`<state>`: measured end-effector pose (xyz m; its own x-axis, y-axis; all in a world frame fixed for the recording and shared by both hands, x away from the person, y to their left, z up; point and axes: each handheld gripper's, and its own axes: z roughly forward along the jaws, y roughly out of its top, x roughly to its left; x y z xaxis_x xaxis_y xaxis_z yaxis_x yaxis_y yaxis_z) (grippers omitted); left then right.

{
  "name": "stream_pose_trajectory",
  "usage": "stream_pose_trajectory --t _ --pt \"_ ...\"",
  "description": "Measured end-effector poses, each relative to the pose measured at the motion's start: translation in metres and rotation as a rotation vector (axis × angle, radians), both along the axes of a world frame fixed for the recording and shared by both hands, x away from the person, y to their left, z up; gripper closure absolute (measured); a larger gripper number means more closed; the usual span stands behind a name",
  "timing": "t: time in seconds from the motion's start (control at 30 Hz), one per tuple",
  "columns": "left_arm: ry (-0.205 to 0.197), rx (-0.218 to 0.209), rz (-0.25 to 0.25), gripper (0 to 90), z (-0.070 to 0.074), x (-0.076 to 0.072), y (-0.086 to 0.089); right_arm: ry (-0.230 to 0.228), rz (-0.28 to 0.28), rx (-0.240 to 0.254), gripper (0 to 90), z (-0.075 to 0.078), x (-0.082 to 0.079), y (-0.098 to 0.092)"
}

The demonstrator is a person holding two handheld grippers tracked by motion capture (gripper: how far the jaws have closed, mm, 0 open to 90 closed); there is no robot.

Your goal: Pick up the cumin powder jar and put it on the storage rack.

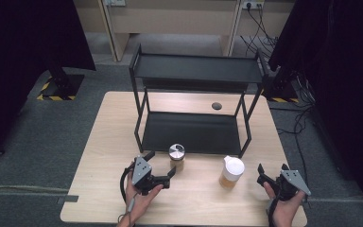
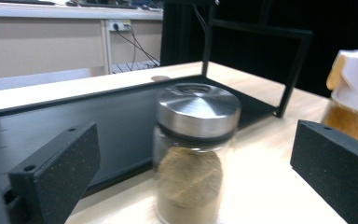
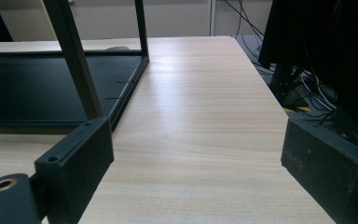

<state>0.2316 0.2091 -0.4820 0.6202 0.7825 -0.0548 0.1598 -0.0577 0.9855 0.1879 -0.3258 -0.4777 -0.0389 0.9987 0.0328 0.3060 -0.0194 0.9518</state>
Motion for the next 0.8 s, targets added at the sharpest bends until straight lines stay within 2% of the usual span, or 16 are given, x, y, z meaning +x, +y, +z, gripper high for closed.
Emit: stream_pose_trajectory --t 0.47,0.8 --pt "0.044 0.084 -0.006 1.9 0.001 0.022 -0.030 0.000 0.006 -0.004 9.3 0.000 0.000 0.000" --pt "0.084 0.098 0.038 6.3 -0.001 0.034 -0.042 0.001 0.009 -0.004 9.3 0.000 0.000 -0.001"
